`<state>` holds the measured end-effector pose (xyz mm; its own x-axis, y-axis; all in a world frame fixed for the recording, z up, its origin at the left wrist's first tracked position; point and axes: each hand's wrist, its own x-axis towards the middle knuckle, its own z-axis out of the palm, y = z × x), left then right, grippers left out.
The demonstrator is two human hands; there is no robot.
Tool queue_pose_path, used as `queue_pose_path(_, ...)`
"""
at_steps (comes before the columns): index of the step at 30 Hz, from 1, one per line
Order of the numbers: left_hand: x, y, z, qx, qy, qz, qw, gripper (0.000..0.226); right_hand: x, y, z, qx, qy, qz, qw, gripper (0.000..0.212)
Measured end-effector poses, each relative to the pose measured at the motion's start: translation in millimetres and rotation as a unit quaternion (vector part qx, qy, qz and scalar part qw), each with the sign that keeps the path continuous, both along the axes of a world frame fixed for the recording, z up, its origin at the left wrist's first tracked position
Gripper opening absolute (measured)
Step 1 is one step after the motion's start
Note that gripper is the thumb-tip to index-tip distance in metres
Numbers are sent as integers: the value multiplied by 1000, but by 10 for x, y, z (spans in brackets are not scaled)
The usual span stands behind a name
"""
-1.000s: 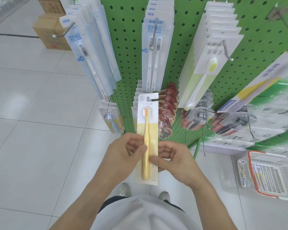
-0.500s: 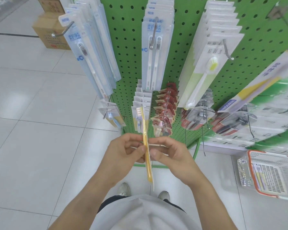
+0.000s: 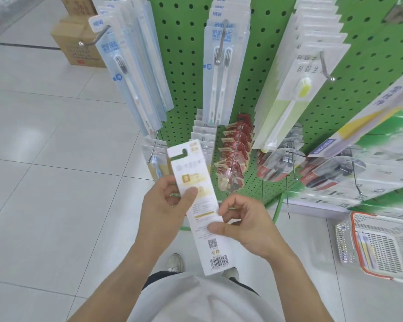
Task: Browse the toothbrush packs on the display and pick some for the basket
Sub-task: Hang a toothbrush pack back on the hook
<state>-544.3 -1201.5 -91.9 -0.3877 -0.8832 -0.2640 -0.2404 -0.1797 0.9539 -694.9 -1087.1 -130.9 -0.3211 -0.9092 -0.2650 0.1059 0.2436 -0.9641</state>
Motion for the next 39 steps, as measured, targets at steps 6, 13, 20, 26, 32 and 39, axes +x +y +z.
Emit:
queue_pose_path(6,1,15,14,-52,-9,62,997,18,30,21,-2,7,2,38,999,27)
queue_pose_path(13,-21,18,-10,-51,-28,73,996,16,-57,85,-47,20,-26,36,999,25)
queue_pose_path(20,-8,24,-71,-68,-49,78,993,24,-22,108,-46,29,-23,41,998,23)
queue_pose_path(26,-15,37,-129,-30,-34,81,996,20,-25,50,-1,14,-28,22,999,35)
queue_pose_path(32,68,72,-118,6,-7,42,999,30,62,-55,-2,-6,-58,-30,998,34)
queue_pose_path(39,275,-83,-207,0,-18,13,1000,32,224,-118,-16,30,-82,0,996,33)
